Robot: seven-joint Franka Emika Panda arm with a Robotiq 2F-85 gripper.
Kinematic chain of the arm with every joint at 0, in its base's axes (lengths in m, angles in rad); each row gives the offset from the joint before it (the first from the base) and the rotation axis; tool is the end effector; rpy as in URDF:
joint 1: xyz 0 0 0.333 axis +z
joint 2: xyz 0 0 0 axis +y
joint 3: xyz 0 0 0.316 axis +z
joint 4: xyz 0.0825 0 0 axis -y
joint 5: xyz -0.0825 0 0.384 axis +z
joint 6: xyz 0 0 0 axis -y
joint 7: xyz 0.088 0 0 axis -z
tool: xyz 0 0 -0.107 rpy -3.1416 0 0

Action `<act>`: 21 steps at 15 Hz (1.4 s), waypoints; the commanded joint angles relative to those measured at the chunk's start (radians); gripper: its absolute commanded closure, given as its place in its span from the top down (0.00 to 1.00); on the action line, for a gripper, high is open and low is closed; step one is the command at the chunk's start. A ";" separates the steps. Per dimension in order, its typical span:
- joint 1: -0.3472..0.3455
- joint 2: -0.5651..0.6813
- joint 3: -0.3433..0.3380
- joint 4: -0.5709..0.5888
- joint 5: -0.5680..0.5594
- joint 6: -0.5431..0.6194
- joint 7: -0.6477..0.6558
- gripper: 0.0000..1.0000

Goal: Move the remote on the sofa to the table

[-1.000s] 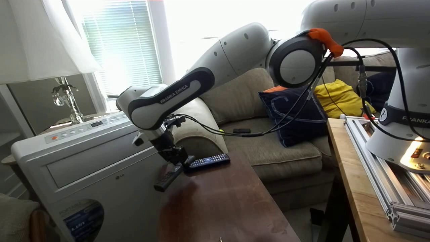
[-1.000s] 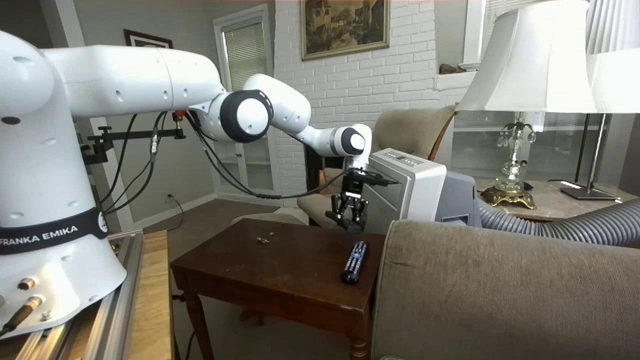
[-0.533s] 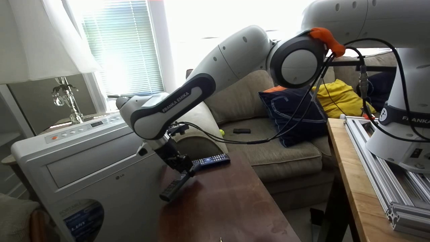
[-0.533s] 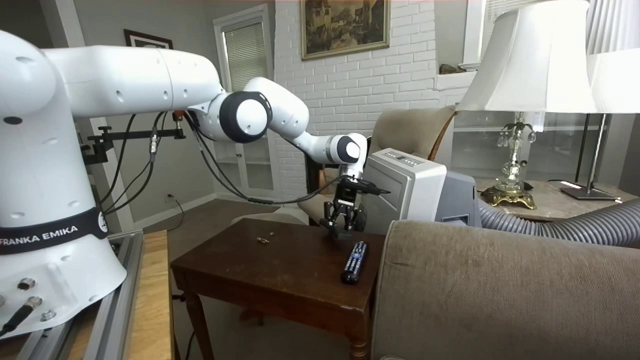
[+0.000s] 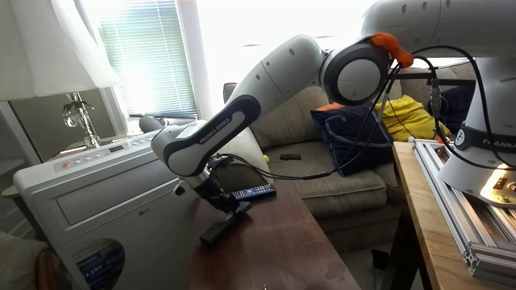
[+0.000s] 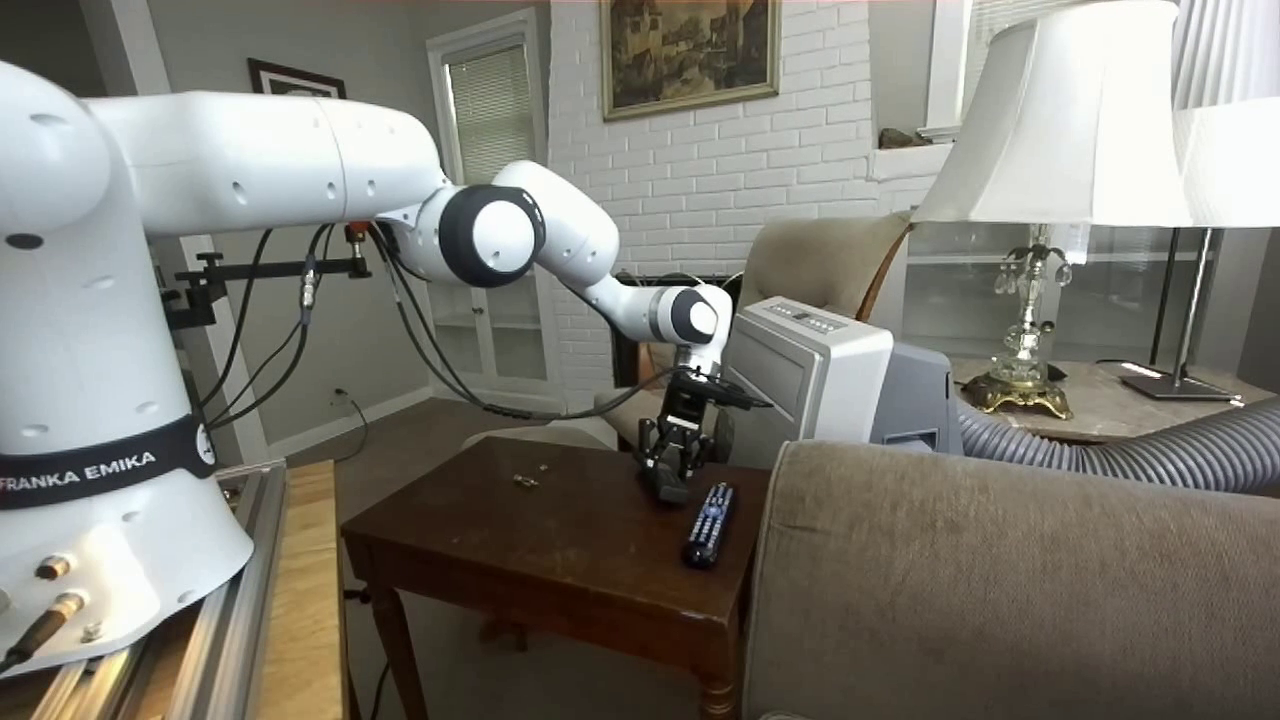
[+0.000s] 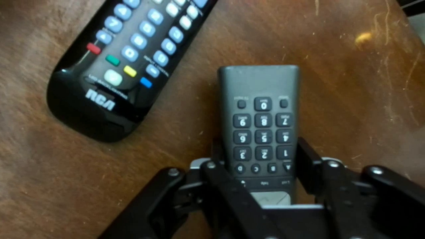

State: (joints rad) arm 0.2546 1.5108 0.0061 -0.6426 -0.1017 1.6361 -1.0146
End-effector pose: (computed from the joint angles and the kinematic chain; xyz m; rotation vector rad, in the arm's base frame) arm 0.6894 0.1712 -0.0089 -2.3334 -1.7825 0.7722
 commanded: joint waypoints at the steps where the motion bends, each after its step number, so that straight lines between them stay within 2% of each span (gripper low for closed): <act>1: -0.009 0.000 0.021 -0.053 -0.025 -0.002 0.033 0.28; 2: -0.009 -0.001 0.023 -0.058 -0.025 -0.002 0.031 0.32; 3: -0.007 -0.002 0.024 -0.061 -0.026 -0.004 0.030 0.78; 4: -0.006 -0.004 0.025 -0.063 -0.026 -0.004 0.029 0.79; 7: 0.008 -0.036 -0.002 -0.129 -0.006 0.016 0.022 1.00; 11: 0.030 -0.117 0.003 -0.200 -0.019 0.042 -0.025 1.00; 17: 0.091 -0.311 -0.036 -0.311 -0.066 0.177 -0.025 1.00; 21: 0.081 -0.480 -0.012 -0.440 -0.015 0.265 0.012 1.00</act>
State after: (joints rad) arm 0.3441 1.1935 -0.0205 -0.8942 -0.1364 1.8200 -1.0294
